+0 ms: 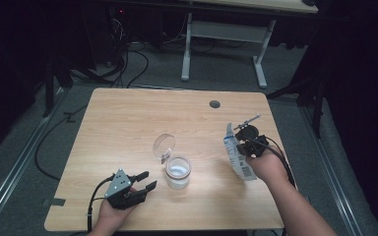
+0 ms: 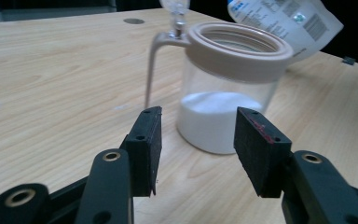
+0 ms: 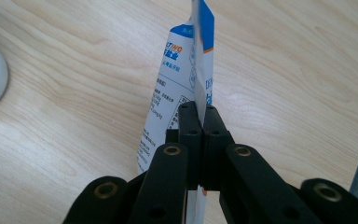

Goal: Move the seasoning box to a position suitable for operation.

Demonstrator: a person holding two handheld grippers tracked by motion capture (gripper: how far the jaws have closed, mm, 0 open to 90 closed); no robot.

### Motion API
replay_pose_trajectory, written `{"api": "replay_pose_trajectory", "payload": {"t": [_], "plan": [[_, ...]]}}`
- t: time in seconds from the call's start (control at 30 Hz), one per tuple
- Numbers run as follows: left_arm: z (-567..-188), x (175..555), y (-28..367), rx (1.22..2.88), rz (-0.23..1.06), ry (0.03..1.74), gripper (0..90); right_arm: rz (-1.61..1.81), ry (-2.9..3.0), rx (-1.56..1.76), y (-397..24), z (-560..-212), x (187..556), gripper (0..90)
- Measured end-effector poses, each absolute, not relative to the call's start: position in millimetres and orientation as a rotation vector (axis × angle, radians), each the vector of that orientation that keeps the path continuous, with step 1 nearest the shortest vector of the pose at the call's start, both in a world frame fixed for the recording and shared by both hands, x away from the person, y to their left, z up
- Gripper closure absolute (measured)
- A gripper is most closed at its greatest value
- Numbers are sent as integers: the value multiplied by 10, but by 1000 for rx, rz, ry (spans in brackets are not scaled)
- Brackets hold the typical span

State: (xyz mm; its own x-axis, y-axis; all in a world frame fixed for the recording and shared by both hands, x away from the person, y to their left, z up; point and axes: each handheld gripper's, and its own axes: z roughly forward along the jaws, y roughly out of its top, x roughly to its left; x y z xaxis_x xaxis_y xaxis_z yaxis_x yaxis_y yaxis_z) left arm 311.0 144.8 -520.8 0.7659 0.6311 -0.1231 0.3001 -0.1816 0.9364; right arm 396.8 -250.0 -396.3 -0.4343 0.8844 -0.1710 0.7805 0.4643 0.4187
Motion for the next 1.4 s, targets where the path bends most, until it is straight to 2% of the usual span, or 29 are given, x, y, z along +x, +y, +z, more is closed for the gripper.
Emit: {"api": "replay_pose_trajectory", "payload": {"t": [0.7, 1.4], "plan": [[-5221, 3332, 1791, 1780, 470, 809, 506, 675, 2183, 1386, -2606, -4079, 3703, 897], [-5265, 3352, 1801, 1784, 472, 795, 500, 985, 1980, 1348, -2672, -4322, 3436, 898]]}}
